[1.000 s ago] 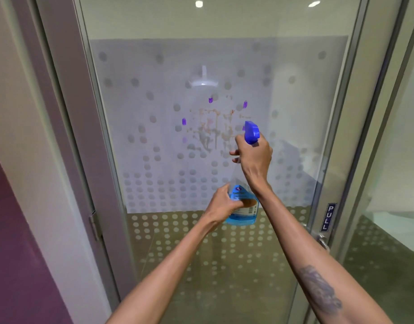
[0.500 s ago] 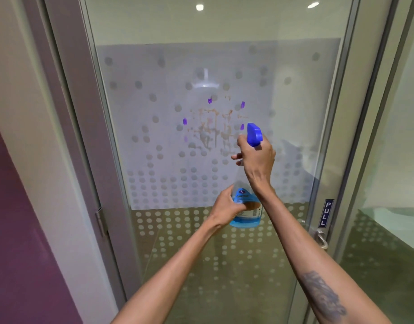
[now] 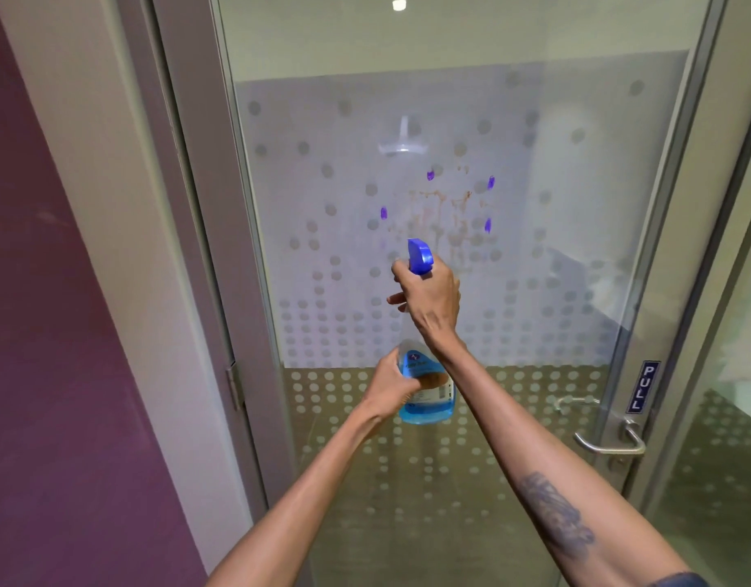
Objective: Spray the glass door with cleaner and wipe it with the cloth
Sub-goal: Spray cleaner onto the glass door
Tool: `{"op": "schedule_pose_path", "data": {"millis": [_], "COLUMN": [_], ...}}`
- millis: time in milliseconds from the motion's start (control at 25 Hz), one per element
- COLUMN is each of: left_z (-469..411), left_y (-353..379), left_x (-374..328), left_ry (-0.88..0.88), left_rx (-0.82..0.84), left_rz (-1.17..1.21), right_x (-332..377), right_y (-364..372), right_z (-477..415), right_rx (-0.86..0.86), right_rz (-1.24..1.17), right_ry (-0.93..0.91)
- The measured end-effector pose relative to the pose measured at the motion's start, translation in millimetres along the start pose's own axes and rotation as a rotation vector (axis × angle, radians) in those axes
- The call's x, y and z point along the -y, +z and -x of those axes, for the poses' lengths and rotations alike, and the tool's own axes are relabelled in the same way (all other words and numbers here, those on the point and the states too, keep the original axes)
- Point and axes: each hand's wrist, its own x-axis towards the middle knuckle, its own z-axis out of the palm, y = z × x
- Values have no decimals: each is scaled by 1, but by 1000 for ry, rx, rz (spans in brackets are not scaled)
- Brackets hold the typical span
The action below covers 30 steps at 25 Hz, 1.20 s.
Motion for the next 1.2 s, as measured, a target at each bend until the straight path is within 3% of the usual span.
{"op": "schedule_pose_path", "data": {"millis": [160, 280, 480, 880, 1200], "left_z": [2, -1, -14, -21, -13], "left_y": [7, 23, 51, 27, 48], "left_x": [10, 5, -26, -72, -63], "left_ry": [-41, -42, 25, 122, 80], "left_rx": [30, 80, 152, 83, 144], "left_rz": [-2, -36, -53, -14, -66], "right_x": [-14, -23, -13, 43, 15], "right_y": [-3, -23, -58, -51, -73], "right_z": [3, 0, -19, -35, -30], "right_rx": [-29, -142, -267, -189, -233], "right_rz": [24, 63, 83, 97, 0], "right_ry": [65, 139, 108, -104, 55]}}
